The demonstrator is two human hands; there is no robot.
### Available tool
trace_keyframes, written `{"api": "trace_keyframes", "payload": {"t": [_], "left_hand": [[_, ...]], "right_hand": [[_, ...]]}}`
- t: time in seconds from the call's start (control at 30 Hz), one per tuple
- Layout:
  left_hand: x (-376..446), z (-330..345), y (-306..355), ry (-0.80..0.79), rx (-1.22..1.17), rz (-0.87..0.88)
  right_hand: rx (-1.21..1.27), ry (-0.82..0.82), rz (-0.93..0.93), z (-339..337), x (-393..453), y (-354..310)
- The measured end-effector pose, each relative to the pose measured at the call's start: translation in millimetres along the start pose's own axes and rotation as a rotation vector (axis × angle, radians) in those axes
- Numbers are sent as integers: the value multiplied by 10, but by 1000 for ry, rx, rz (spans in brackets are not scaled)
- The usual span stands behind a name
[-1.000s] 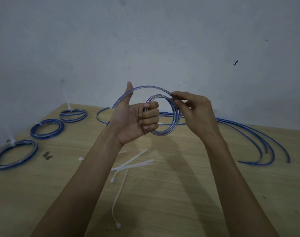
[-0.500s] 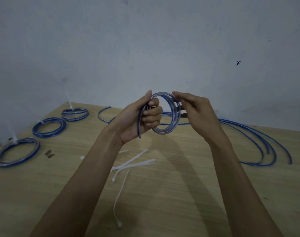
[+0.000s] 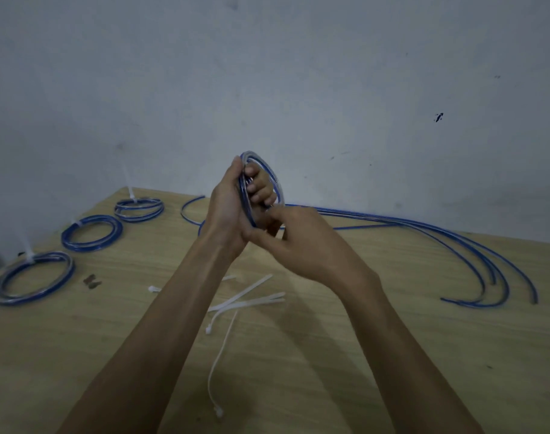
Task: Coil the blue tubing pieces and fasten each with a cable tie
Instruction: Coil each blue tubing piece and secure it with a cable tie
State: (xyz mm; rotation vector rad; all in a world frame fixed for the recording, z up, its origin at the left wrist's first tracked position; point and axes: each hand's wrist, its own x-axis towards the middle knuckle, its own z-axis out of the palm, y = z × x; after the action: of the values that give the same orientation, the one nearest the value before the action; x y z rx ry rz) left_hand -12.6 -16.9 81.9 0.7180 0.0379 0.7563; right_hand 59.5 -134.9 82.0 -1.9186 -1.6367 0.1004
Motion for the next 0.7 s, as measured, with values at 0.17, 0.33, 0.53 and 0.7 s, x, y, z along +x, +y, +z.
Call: {"api": "trace_keyframes", "payload": {"t": [0.17,0.33,0.53,0.7], "left_hand": [[-33,-20,92,2,7,32],[-41,-53,128,17,38,58],[-69,1,88,1,-34,-14],[-44,-24,165,3,-178,-66]], "right_hand": [[5,-4,-74,101,37,1],[-42,-45,-50,-79,50,151],[22,122,12,-179,49,363],[32,260,-70,-124,32,329]]}}
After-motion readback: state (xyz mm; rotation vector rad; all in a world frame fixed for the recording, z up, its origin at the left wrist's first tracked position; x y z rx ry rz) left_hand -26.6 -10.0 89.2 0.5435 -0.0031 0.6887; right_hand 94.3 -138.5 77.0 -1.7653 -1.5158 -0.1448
